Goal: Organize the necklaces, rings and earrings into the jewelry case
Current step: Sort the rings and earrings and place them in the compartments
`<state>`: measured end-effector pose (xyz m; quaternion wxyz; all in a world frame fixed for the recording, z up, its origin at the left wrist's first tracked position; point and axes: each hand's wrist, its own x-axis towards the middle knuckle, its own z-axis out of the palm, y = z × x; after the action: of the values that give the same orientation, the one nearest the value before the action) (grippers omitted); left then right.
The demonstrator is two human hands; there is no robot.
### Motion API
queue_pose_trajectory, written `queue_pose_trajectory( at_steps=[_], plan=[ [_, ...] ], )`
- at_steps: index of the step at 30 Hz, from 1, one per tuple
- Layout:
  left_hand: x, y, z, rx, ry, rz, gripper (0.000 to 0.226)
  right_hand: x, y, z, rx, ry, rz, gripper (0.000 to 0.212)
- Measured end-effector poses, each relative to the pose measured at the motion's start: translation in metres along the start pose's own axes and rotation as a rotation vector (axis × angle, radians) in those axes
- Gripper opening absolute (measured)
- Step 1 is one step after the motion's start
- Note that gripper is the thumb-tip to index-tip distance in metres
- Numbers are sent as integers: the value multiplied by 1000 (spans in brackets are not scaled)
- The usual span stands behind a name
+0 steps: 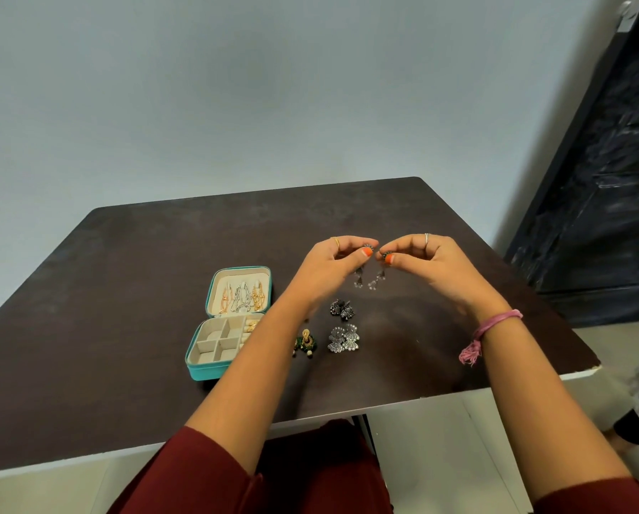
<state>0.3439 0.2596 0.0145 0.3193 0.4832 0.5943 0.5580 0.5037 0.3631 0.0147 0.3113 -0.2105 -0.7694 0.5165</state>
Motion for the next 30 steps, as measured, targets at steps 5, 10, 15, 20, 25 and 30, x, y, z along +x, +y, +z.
queue_pose_trajectory(
  at_steps=[5, 10, 15, 20, 25, 30],
  plan=[
    [2, -2, 0, -7, 14, -20, 17, 3, 2, 3, 63, -3, 13, 17],
    [2, 0, 3, -37, 51, -65, 19, 1, 6, 2, 91, 4, 74, 16],
    [4, -5, 8, -69, 54, -141, 38, 0, 12, 0, 111, 34, 231, 24],
    [4, -10, 13, -62, 40, -167, 47, -4, 13, -2, 98, 42, 283, 36],
    [4, -16, 15, 37, 47, -211, 36, -8, 14, -3, 58, 55, 284, 39],
    [4, -24, 17, 103, 47, -265, 21, -9, 21, -3, 31, 28, 284, 38]
  ],
)
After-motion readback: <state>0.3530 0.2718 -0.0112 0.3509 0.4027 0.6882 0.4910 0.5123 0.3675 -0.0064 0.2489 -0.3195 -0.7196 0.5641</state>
